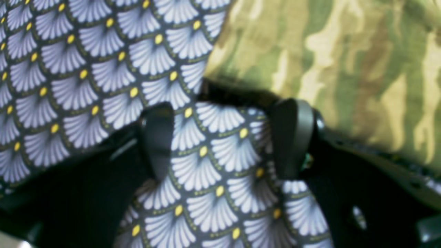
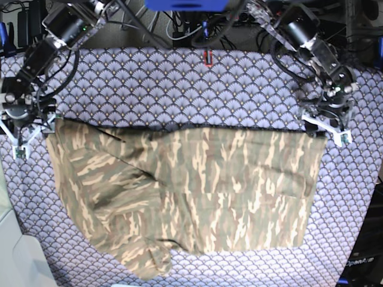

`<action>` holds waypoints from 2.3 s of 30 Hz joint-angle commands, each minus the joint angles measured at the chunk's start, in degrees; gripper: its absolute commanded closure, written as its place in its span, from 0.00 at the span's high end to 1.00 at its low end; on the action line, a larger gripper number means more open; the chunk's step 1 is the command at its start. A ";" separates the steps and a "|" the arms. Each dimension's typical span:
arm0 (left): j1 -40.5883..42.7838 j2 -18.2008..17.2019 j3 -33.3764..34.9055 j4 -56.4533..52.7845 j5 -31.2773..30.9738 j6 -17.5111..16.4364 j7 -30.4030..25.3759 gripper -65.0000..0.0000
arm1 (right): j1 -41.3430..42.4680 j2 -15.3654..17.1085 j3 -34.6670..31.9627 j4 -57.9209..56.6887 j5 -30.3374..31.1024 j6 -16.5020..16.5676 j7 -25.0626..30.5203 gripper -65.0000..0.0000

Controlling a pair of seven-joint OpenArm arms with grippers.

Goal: Fold the T-shirt properly
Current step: 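Raise the right gripper and return it to the fold-line corner, then close both grippers on the corners of the shirt's folded edge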

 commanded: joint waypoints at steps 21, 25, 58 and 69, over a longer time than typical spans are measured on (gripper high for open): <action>-1.67 -3.25 0.09 -2.48 -14.78 0.67 3.54 0.66 | 0.79 0.64 -0.24 0.80 0.38 -0.25 1.97 0.77; -2.55 -3.25 0.09 -4.59 -14.70 0.67 3.45 0.66 | 0.79 1.17 -0.24 0.80 0.38 -0.25 1.97 0.77; -5.72 -4.57 -3.87 -13.11 -14.78 0.67 4.15 0.09 | -0.70 2.14 2.13 1.23 0.20 -0.25 1.36 0.77; -5.10 -7.29 -3.61 -13.11 -14.61 0.67 7.23 0.00 | -0.53 3.19 3.54 -0.96 9.87 -0.25 -6.12 0.78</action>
